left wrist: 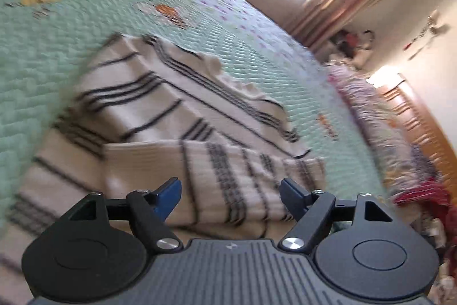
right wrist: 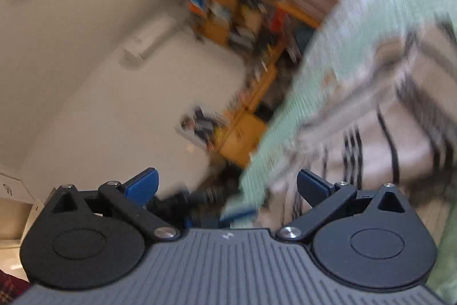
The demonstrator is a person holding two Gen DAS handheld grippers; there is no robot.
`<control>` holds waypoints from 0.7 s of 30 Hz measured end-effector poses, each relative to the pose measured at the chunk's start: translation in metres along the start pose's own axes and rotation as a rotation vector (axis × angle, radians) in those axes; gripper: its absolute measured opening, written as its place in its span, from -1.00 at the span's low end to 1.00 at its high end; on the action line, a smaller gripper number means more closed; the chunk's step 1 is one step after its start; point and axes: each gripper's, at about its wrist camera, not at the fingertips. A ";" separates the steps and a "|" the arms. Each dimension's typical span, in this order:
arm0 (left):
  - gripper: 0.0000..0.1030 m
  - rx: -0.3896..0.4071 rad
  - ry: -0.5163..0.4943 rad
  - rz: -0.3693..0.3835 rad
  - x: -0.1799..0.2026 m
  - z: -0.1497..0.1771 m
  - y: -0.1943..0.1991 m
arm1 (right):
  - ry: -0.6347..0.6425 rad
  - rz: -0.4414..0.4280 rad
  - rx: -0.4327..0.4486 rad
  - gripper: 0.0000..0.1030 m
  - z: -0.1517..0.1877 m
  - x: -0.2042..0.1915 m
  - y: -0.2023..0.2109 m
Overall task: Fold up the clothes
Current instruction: 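Move both grippers open toward the ribbed hem of the sweater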
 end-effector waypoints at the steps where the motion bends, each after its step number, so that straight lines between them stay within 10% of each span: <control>1: 0.57 -0.037 0.033 -0.021 -0.006 -0.001 -0.012 | -0.034 0.071 -0.044 0.99 0.003 0.009 -0.007; 3: 0.32 -0.105 0.143 -0.079 -0.029 -0.001 -0.032 | -0.058 0.250 -0.102 0.66 0.010 0.027 -0.014; 6: 0.04 -0.103 0.220 -0.040 -0.053 -0.002 -0.032 | -0.015 0.276 -0.124 0.60 0.009 0.022 -0.014; 10: 0.14 -0.074 0.138 -0.038 -0.044 -0.004 -0.015 | -0.001 0.276 -0.134 0.60 0.008 0.023 -0.013; 15: 0.50 -0.020 0.055 0.154 -0.011 -0.011 -0.002 | 0.030 0.282 -0.163 0.60 0.011 0.020 -0.019; 19: 0.53 -0.074 0.025 0.082 0.006 -0.017 -0.042 | 0.029 0.270 -0.164 0.60 0.013 0.022 -0.018; 21: 0.24 -0.100 0.078 0.055 -0.004 -0.018 -0.056 | 0.030 0.265 -0.167 0.60 0.013 0.022 -0.017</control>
Point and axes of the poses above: each gripper's, at about its wrist camera, not at the fingertips, and y roughly against the way its jaws point, x to its right, z to its underside, and after that the axes turned 15 degrees about -z, right-handed
